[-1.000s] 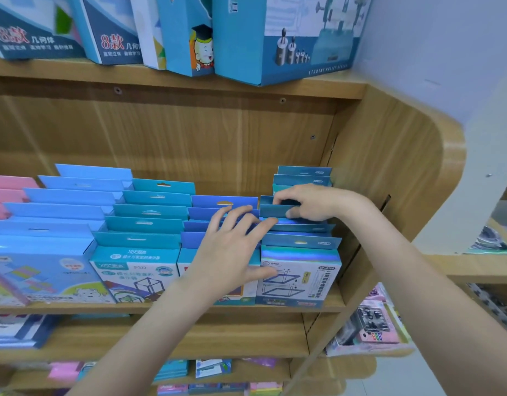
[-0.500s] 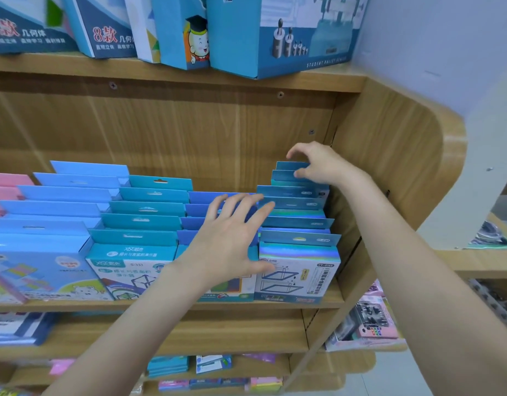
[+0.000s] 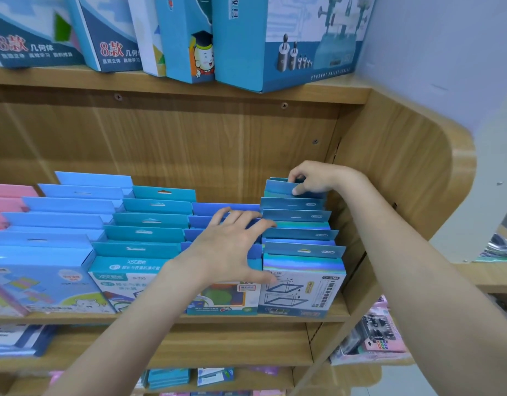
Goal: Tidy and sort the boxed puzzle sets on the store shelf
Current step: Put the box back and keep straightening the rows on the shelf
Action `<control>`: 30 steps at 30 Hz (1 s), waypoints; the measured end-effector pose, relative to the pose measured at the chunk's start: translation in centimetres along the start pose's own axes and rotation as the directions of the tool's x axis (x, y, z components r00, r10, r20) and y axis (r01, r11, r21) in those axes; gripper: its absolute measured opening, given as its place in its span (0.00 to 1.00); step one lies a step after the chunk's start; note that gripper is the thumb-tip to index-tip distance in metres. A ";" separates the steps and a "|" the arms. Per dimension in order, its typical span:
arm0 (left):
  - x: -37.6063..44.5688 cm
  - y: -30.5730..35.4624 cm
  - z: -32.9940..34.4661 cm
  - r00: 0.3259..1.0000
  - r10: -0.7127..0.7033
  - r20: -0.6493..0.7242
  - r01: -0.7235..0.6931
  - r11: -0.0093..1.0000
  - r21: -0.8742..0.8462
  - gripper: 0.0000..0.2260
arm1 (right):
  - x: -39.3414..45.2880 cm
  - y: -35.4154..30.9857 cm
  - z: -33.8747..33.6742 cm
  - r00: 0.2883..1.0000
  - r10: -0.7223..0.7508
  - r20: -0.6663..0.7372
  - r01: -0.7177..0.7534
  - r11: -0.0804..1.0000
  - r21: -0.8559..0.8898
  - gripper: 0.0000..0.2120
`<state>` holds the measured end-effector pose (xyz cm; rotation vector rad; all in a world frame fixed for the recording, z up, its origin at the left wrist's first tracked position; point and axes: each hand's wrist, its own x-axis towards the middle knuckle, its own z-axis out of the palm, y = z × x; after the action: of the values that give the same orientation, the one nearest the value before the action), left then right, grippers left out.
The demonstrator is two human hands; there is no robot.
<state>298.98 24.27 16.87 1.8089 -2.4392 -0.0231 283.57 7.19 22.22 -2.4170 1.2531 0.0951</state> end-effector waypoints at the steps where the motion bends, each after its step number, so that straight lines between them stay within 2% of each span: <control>1: 0.0 -0.1 0.1 1.000 0.004 -0.007 -0.004 1.000 -0.002 0.41 | 0.0 -0.1 0.0 1.000 -0.004 0.006 0.004 1.000 -0.009 0.03; 6: 0.1 -0.4 0.5 0.999 0.012 -0.030 -0.012 1.000 -0.005 0.44 | 0.3 -0.6 0.5 0.998 -0.054 0.043 0.054 0.999 0.008 0.05; 9: -0.2 -0.6 -0.1 0.999 0.036 -0.002 -0.036 0.985 -0.166 0.41 | 0.1 -0.5 0.2 0.997 -0.062 0.037 0.061 0.997 0.041 0.04; 12: -0.4 -1.3 -1.2 0.997 0.034 -0.074 -0.060 0.921 -0.386 0.39 | -0.7 -0.6 -0.1 0.988 -0.071 -0.134 0.093 0.982 0.162 0.03; 15: 0.5 -2.0 -1.7 0.991 0.012 -0.131 -0.058 0.933 -0.356 0.40 | -1.9 -0.9 0.0 0.937 0.018 -0.348 0.114 0.929 0.353 0.09; 17: 1.2 -2.1 -1.7 0.992 -0.008 -0.127 -0.030 0.954 -0.299 0.43 | -2.6 -0.9 0.6 0.908 0.111 -0.404 0.093 0.887 0.453 0.14; 19: 2.0 -2.0 -1.9 0.997 -0.026 -0.078 0.004 0.962 -0.272 0.45 | -3.0 -0.6 1.5 0.900 0.212 -0.380 0.045 0.823 0.566 0.19; 21: 2.8 -1.4 -2.3 0.999 -0.044 -0.002 0.042 0.961 -0.274 0.42 | -3.2 -0.4 2.3 0.907 0.290 -0.305 -0.015 0.746 0.666 0.23; 26: 4.9 -1.3 -3.0 0.986 -0.080 0.143 0.117 0.956 -0.270 0.35 | -3.8 -0.4 3.1 0.904 0.355 -0.238 -0.047 0.636 0.770 0.26; 30: 5.6 -1.8 -2.6 0.981 -0.049 0.185 0.093 0.966 -0.240 0.38 | -4.0 -0.3 3.1 0.896 0.389 -0.213 -0.048 0.562 0.826 0.27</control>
<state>299.32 18.50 19.77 1.8502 -2.3524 -0.4942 281.79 11.65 20.45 -1.4773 1.3487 -0.7597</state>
